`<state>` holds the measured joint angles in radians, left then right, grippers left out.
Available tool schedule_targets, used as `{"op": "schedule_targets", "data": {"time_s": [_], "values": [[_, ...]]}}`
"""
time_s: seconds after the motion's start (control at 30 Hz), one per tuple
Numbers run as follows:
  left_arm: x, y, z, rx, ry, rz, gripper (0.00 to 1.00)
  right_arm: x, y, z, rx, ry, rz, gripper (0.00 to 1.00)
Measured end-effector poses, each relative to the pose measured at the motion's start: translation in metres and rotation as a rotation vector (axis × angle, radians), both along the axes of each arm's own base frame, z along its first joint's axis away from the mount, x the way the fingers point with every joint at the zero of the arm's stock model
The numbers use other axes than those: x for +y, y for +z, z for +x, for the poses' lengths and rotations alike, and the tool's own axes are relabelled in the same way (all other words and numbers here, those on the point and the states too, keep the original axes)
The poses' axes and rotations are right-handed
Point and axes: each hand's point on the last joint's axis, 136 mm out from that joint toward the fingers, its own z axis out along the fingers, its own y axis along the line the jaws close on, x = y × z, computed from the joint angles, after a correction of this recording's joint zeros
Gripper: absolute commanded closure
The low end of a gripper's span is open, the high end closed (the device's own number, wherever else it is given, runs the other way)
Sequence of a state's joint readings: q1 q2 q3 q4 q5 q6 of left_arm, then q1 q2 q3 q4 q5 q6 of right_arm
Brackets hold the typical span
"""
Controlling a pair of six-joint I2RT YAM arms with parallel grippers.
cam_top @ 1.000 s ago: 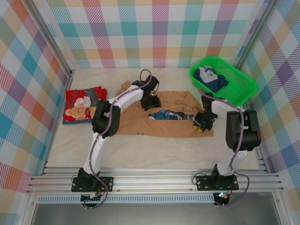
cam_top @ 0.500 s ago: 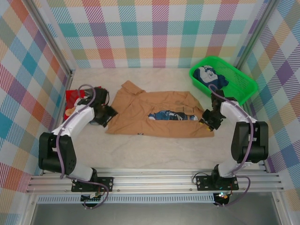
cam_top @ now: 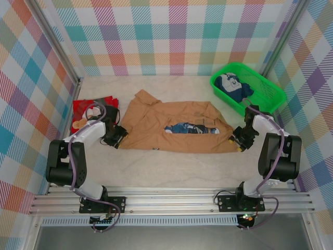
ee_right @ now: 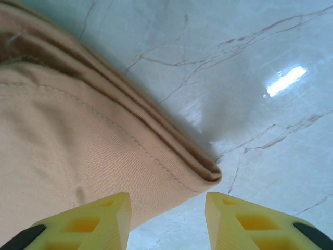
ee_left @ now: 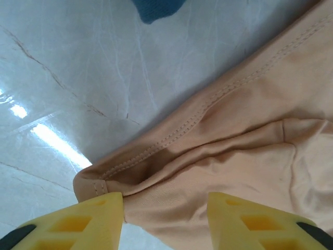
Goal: Fold and stack the t-shirts
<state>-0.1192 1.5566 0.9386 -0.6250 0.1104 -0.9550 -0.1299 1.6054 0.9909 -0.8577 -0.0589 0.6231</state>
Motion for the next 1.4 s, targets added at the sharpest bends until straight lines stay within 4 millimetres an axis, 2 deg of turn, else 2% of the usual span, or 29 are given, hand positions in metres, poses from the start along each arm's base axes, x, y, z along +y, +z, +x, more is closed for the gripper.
{"op": "schedule_targets", "data": {"time_s": [0.07,0.13,0.3,0.37,0.5,0.57,0.67,0.83,0.9,0.93,1.07,1.2,1.3,1.4], "values": [[-0.001,-0.004,-0.004,0.014,-0.014,0.005,0.54,0.001,-0.003,-0.004,0.012,0.0,0.003,0.58],[0.0,-0.008,-0.007,0.026,-0.026,0.014,0.59,0.002,-0.007,-0.01,0.028,0.0,0.007,0.59],[-0.004,-0.014,-0.011,0.04,-0.072,0.042,0.82,0.002,-0.01,-0.011,0.038,0.002,0.011,0.66],[-0.006,-0.017,-0.013,0.047,-0.092,0.057,0.86,0.002,-0.013,-0.012,0.048,0.002,0.013,0.69],[-0.006,-0.019,-0.018,0.052,-0.115,0.085,0.9,0.003,-0.022,-0.012,0.077,0.003,0.02,0.82],[-0.005,-0.016,-0.022,0.051,-0.123,0.098,0.91,0.003,-0.027,-0.011,0.096,0.002,0.022,0.84],[-0.004,-0.007,-0.029,0.031,-0.138,0.109,1.0,0.002,-0.026,-0.01,0.103,0.002,0.019,0.88],[0.002,0.012,-0.039,-0.016,-0.145,0.141,0.98,0.001,-0.026,-0.011,0.111,0.003,0.012,0.9],[0.004,0.013,-0.041,-0.021,-0.147,0.149,0.66,0.001,-0.026,-0.011,0.113,0.004,0.012,0.9],[0.004,0.012,-0.042,-0.021,-0.147,0.147,0.6,0.001,-0.026,-0.011,0.113,0.004,0.012,0.9],[0.002,0.009,-0.042,-0.026,-0.126,0.131,0.56,0.001,-0.026,-0.011,0.114,0.004,0.012,0.9],[-0.006,0.008,-0.025,-0.075,-0.123,0.098,0.59,0.001,-0.026,-0.011,0.114,0.005,0.013,0.9],[-0.01,-0.006,-0.02,-0.04,-0.139,0.091,0.62,0.001,-0.026,-0.011,0.114,0.008,0.013,0.9],[-0.01,-0.018,-0.023,0.001,-0.154,0.095,0.63,0.001,-0.026,-0.011,0.113,0.008,0.012,0.9]]}}
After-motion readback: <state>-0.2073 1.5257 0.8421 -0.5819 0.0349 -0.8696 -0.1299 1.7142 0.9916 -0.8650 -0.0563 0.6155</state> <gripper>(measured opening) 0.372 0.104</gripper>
